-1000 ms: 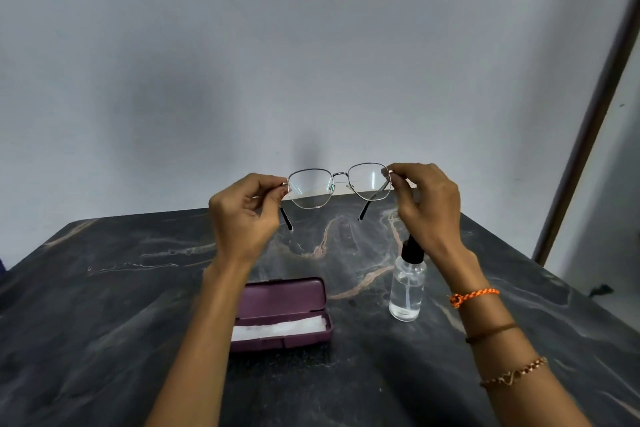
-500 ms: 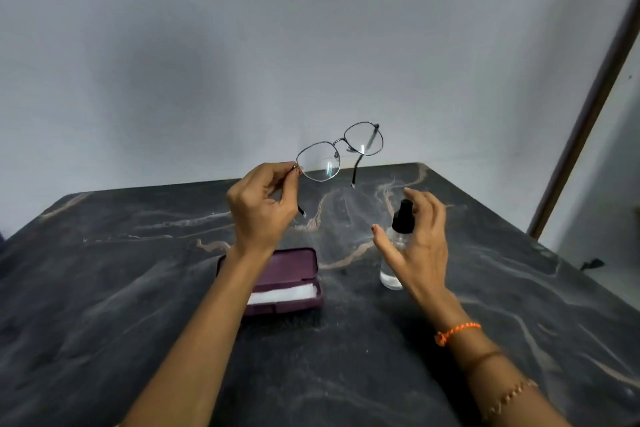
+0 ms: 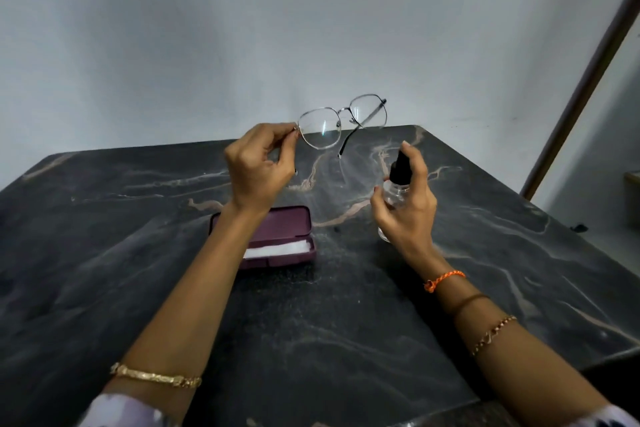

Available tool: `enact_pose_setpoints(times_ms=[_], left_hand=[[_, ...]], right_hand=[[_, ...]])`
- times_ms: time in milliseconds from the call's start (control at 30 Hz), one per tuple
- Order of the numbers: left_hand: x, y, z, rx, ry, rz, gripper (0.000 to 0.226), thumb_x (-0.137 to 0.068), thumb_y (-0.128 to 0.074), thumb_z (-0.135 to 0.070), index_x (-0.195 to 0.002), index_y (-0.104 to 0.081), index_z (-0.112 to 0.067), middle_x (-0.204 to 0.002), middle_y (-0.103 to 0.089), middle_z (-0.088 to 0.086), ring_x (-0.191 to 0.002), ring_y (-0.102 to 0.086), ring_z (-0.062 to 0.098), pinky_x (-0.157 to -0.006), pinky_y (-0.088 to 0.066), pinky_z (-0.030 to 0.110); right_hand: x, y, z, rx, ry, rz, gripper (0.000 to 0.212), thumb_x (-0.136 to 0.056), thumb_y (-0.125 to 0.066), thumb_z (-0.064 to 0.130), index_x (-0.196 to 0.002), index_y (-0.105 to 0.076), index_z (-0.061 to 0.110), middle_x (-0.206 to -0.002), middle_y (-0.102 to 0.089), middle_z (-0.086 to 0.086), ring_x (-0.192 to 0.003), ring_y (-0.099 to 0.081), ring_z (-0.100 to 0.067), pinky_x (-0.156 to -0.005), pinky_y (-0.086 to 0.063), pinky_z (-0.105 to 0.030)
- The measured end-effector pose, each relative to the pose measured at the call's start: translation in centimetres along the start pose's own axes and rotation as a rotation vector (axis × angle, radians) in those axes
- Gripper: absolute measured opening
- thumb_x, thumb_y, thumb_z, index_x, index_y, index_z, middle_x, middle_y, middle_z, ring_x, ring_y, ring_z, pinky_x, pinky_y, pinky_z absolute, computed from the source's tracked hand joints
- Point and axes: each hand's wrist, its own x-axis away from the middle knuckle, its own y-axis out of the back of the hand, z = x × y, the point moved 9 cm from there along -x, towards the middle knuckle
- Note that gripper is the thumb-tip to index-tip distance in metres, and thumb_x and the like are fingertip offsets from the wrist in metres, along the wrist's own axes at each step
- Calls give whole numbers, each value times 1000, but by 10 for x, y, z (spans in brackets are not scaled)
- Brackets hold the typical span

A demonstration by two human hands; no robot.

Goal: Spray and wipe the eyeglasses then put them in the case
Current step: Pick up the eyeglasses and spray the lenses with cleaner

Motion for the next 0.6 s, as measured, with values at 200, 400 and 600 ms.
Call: enact_pose_setpoints(times_ms=[200,400,600], left_hand=[[1,-6,-14,-1,-110,30,7,-66,-71,15,-71,-67,12,-66,-69,21,-64,-64,18,-70,-50,18],[6,-12,-19,24,-120,61,5,-66,-70,13,-68,-67,10,-64,-70,18,-56,-67,22,-56,-52,24],[11,-20,-23,26,-144,110,3,-71,-69,7,-69,-68,8,-61,-69,16,-50,-64,22,-47,-47,30]], right_hand=[[-5,17,26,-164,125,-95,62,-72,-60,6,-126,-35,24,-86,-55,12,-71,-57,7,-63,-45,-3],[-8,8,37,-34,155,8,61,-69,-60,5,-123,-36,18,-94,-67,-16,-74,-54,-2,-68,-43,-5],[-10,7,37,31,159,38,61,-64,-63,1,-117,-38,18,-88,-69,-14,-61,-53,-8,-54,-45,-18]])
